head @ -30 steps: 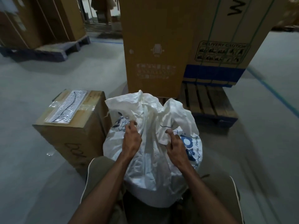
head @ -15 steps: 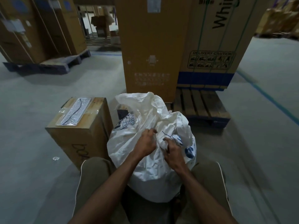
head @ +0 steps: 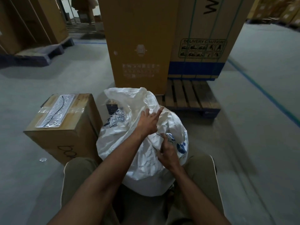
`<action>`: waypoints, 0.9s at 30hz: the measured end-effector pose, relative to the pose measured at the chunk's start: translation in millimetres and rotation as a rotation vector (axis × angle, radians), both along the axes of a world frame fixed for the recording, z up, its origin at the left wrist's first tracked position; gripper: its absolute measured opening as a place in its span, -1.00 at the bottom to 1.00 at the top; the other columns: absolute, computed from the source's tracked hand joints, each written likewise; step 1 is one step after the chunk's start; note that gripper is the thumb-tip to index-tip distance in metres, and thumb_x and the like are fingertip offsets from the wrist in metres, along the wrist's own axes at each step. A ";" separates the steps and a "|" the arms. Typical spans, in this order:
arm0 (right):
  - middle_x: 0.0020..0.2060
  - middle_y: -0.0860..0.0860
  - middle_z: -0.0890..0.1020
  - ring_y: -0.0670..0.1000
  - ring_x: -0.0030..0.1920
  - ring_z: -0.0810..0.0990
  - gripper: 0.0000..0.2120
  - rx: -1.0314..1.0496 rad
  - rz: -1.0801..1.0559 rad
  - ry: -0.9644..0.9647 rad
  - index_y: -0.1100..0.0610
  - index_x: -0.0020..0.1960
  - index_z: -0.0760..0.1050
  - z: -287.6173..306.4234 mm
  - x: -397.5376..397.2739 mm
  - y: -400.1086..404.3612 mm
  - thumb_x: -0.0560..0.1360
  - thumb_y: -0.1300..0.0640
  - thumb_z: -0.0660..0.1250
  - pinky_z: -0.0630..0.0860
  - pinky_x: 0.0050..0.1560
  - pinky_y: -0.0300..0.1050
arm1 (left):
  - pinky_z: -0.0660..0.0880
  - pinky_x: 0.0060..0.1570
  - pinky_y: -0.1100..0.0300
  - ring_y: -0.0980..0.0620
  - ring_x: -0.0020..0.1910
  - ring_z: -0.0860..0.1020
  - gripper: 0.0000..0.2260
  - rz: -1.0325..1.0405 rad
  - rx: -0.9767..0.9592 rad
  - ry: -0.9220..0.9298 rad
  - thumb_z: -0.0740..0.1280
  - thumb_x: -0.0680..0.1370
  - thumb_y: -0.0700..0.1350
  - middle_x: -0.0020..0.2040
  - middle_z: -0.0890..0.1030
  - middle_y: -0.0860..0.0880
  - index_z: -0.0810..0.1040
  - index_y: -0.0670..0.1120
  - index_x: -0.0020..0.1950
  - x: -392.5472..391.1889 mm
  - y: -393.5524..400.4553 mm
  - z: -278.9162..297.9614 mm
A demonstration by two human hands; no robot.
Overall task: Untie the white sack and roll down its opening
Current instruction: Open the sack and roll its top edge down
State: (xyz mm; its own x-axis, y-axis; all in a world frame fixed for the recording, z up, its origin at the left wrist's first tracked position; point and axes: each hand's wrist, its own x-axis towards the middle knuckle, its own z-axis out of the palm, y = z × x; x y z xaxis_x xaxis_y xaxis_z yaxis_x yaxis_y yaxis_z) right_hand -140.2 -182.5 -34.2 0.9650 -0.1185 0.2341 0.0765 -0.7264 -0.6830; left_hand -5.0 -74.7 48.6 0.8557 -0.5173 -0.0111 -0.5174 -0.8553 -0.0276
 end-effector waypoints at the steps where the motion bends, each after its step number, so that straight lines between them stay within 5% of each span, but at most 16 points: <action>1: 0.15 0.12 0.63 0.12 0.08 0.63 -0.32 0.003 -0.003 0.019 0.09 0.56 0.21 0.1 1.1 1.1 0.51 0.20 0.41 0.60 0.11 -0.01 | 0.19 0.40 -0.26 -0.33 0.50 0.21 -0.16 0.006 0.045 0.001 0.33 0.53 -0.02 0.48 0.41 -0.13 -0.13 0.03 0.66 3.0 2.5 -4.5; 7: 0.23 0.04 0.53 0.06 0.10 0.58 -0.45 -0.059 -0.069 0.086 -0.01 0.51 0.29 -5.5 -3.7 12.4 0.57 -0.02 0.33 0.59 0.05 0.02 | 0.32 0.24 -0.05 -0.15 0.20 0.40 -0.62 -0.042 -0.003 -0.146 0.35 0.46 -0.11 0.14 0.57 -0.14 0.47 -0.15 0.27 -32.3 31.4 -24.4; 11: 0.14 -0.02 0.56 -0.07 0.06 0.57 -0.58 0.155 -0.176 0.011 0.01 0.28 0.51 9.8 -14.0 30.3 0.59 -0.25 0.26 0.58 0.07 -0.05 | 0.41 0.22 -0.02 -0.14 0.07 0.55 -0.72 -0.063 -0.072 -0.198 0.38 0.40 -0.18 -0.05 0.66 -0.13 0.59 -0.15 0.11 -66.7 50.9 -39.2; 15: 0.02 -0.01 0.67 -0.02 0.04 0.62 -0.32 0.534 -0.398 0.114 0.07 0.09 0.62 27.5 -15.6 50.7 0.49 -0.50 0.14 0.52 0.16 -0.01 | 0.51 -0.20 0.00 -0.21 -0.19 0.63 -0.75 -0.011 -0.048 -0.123 0.33 0.44 -0.21 -0.15 0.64 -0.14 0.55 -0.13 0.11 -104.4 64.5 -45.7; 18: -0.06 -0.03 0.66 0.03 0.00 0.61 -0.49 0.719 -0.526 0.241 0.03 -0.04 0.57 37.5 -15.1 62.1 0.48 -0.43 0.26 0.55 0.12 0.02 | 0.50 -0.18 -0.05 -0.23 -0.11 0.64 -0.65 0.000 -0.029 -0.060 0.27 0.51 -0.16 -0.01 0.62 -0.15 0.45 -0.12 0.31 -129.2 75.6 -49.7; 23: 0.00 0.09 0.68 0.16 0.01 0.66 -0.40 0.716 -0.543 0.327 0.15 0.17 0.57 35.2 -29.4 72.5 0.34 -0.27 0.34 0.64 0.07 0.21 | 0.50 0.10 -0.06 -0.25 0.20 0.56 -0.47 0.019 -0.069 0.271 0.34 0.54 0.01 0.24 0.56 -0.18 0.31 -0.07 0.47 -160.4 94.5 -51.9; 25: 0.01 0.09 0.68 0.16 0.04 0.66 -0.43 0.669 -0.507 0.319 0.14 0.15 0.56 39.8 -42.8 75.5 0.30 -0.23 0.35 0.61 0.12 0.19 | 0.46 0.21 -0.01 -0.23 0.29 0.51 -0.42 0.040 -0.095 0.422 0.36 0.54 0.08 0.31 0.54 -0.19 0.35 -0.08 0.51 -164.7 102.8 -42.7; 27: 0.02 0.11 0.68 0.18 0.07 0.65 -0.59 0.629 -0.474 0.311 0.17 0.14 0.57 45.8 -58.1 78.1 0.40 -0.06 0.42 0.58 0.16 0.17 | 0.47 0.20 0.05 -0.18 0.25 0.54 -0.60 0.041 -0.242 0.431 0.29 0.55 0.01 0.25 0.59 -0.17 0.56 -0.09 0.35 -166.3 108.9 -29.8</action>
State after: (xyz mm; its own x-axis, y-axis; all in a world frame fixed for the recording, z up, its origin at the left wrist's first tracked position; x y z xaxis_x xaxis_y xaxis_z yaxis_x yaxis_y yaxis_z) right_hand -198.3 -104.5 11.6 0.7899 -0.5461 -0.2791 -0.3990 -0.1120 -0.9101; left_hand -171.3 34.2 18.8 0.8195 -0.5145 -0.2526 -0.4033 -0.8308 0.3835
